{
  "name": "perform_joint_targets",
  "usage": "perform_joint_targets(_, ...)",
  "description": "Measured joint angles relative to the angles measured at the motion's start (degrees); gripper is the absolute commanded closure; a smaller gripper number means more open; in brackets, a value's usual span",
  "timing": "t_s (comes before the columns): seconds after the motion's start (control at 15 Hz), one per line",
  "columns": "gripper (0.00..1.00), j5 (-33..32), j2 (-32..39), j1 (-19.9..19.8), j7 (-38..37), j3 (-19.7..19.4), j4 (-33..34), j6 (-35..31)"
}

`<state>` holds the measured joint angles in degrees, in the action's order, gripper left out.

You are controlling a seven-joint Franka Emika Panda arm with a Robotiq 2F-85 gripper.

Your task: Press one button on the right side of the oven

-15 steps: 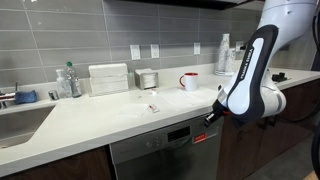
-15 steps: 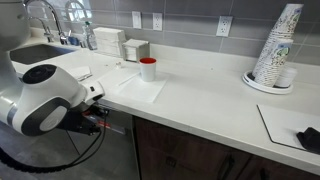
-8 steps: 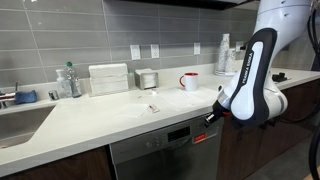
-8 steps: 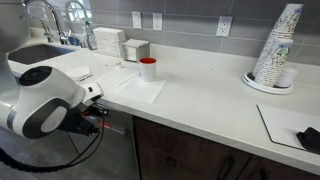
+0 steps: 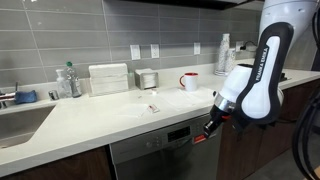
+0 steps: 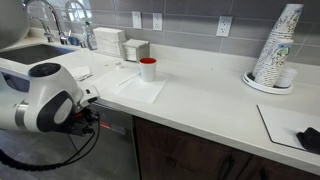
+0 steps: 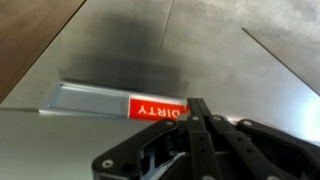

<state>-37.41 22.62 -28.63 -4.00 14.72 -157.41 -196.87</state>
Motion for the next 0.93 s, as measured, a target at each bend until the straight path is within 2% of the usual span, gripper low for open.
perform_joint_targets(0.2,1.00,-7.77,-0.68,-9.11,-6.80,7.53,0.07,11.44)
perform_joint_targets(0.27,0.74,-8.68,-0.68,-12.46,-7.87,10.44,0.07,14.43)
perform_joint_targets(0.4,0.67,-8.73,-0.69,-19.72,-8.37,16.68,0.11,19.10)
perform_joint_targets(0.6,0.45,-6.63,-0.87,-31.68,-8.36,27.20,0.42,23.86)
perform_joint_targets(0.93,0.08,4.48,-2.09,-50.54,-7.68,47.55,0.41,32.86)
